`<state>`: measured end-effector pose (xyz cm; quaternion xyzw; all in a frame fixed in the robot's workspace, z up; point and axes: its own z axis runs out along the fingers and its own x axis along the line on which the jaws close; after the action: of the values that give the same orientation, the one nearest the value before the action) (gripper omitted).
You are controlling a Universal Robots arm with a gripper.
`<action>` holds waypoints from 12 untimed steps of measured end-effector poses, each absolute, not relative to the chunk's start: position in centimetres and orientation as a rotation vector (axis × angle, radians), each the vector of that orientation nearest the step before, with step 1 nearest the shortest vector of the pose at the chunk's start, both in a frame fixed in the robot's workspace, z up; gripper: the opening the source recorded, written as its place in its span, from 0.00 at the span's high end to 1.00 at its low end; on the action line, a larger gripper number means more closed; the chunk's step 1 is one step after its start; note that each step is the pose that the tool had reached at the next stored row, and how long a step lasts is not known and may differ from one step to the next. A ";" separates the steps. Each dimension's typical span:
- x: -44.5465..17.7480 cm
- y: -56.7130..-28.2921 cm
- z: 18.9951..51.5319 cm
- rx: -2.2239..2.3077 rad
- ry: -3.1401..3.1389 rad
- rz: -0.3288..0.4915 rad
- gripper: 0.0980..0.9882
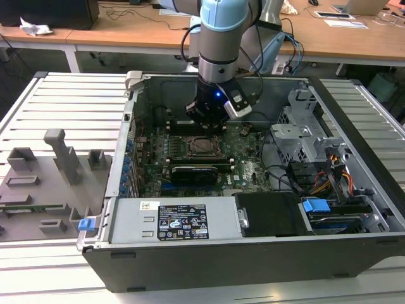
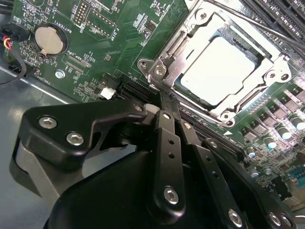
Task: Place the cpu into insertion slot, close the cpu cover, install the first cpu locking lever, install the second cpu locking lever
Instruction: 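Install the first cpu locking lever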
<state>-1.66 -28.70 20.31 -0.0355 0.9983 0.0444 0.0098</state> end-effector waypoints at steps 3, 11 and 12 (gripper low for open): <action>-1.6 -28.7 20.2 -0.111 3.117 0.137 0.99; -1.6 -28.7 20.3 -0.111 3.117 0.137 0.99; -1.6 -28.7 20.6 -0.111 3.117 0.137 0.99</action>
<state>-1.63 -28.70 20.59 -0.0355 0.9984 0.0437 0.0099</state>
